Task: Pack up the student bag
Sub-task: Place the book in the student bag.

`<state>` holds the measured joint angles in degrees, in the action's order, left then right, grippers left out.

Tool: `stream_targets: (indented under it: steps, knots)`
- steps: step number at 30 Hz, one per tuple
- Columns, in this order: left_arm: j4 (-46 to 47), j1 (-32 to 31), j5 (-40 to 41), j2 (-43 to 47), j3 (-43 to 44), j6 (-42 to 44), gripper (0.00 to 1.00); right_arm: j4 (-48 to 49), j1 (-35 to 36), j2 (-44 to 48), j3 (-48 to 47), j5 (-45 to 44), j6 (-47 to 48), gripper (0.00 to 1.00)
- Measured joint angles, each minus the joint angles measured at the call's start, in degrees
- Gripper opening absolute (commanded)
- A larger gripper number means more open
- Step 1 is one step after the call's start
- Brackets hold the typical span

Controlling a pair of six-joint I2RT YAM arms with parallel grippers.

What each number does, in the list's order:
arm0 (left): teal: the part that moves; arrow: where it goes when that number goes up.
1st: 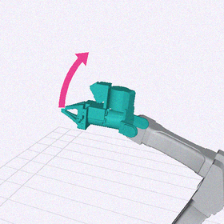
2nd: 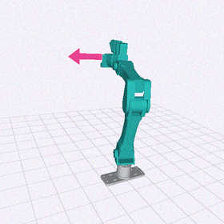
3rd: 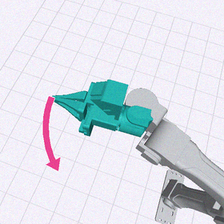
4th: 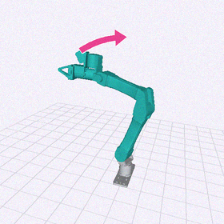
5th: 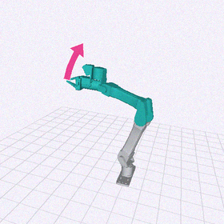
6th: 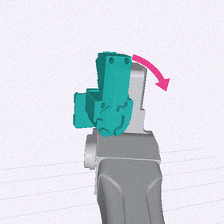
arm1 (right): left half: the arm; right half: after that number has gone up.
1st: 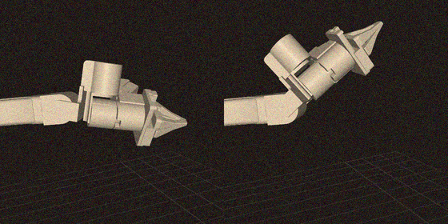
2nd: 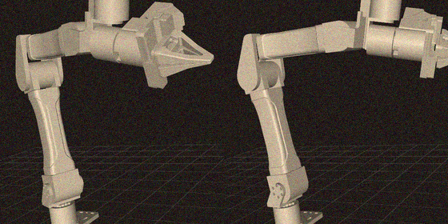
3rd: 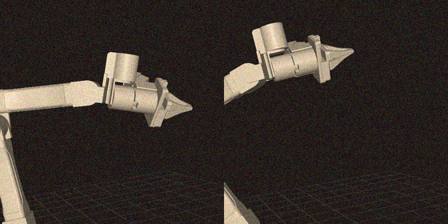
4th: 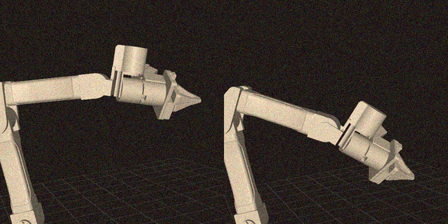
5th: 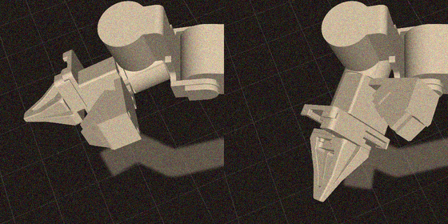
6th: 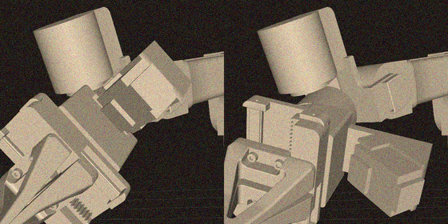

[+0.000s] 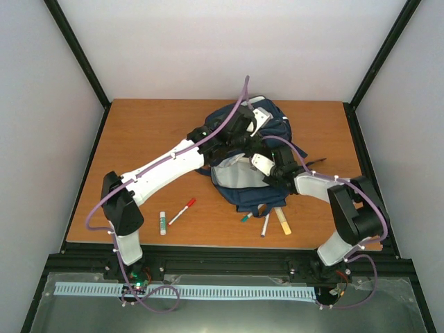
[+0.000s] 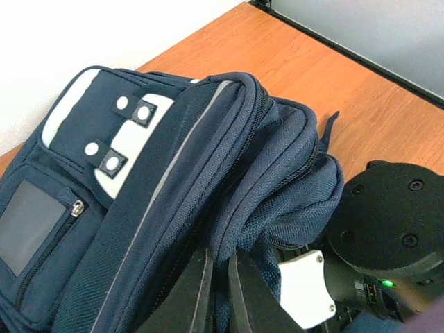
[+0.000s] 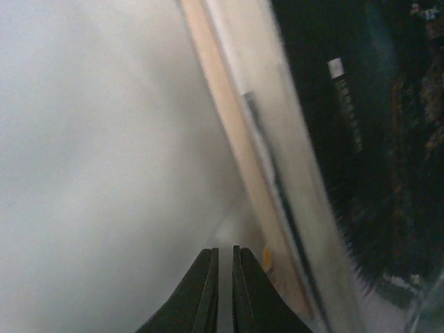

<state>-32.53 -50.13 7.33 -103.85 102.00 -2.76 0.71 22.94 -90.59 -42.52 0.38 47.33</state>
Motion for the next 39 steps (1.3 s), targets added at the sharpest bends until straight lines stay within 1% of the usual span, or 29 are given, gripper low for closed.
stream_targets:
  steps: [3,7,11,14,16,20,24,25,28,32,35,39]
  knots:
    - [0.0,0.2,0.3,0.0,0.0,0.0,0.01,2.3,0.0,-3.4,-2.1,-1.8,0.0,0.07]
    - [0.2,0.7,1.0,0.0,0.0,0.0,0.01,2.6,0.0,-6.8,-5.9,-3.5,-0.1,0.07]
    - [0.9,1.0,2.1,0.0,0.0,0.0,0.01,3.2,0.0,-8.3,-8.0,-4.5,-0.1,0.08]
    - [0.9,1.0,2.4,0.0,0.0,0.0,0.01,3.0,0.0,-8.2,-7.9,-4.5,-0.2,0.11]
    - [0.9,1.1,2.4,0.0,0.0,0.0,0.01,2.3,0.2,-6.8,-6.8,-4.1,-0.2,0.18]
    - [0.7,1.0,3.0,0.0,0.0,0.0,0.01,-1.5,0.5,0.0,-3.7,0.0,-0.4,0.26]
    - [-0.8,1.7,3.3,-0.5,1.1,-0.3,0.01,-7.8,0.9,10.9,1.4,5.9,-0.1,0.35]
    - [-1.3,2.1,3.4,-0.9,1.9,-0.5,0.01,-8.6,0.9,11.8,1.7,6.2,-0.2,0.37]
    - [-2.8,2.8,5.2,-2.0,3.8,-0.4,0.01,-15.6,0.9,19.6,4.1,10.0,-0.2,0.4]
    - [-5.4,3.4,9.4,-2.9,4.7,0.0,0.01,-23.8,0.9,29.7,4.5,14.1,-1.7,0.46]
    - [-7.0,4.9,10.9,-3.0,4.4,0.0,0.01,-27.3,0.9,36.1,4.4,14.9,-4.2,0.48]
    - [-7.0,7.5,11.6,-2.7,2.8,0.0,0.01,-28.6,0.8,40.3,4.3,13.6,-8.7,0.49]
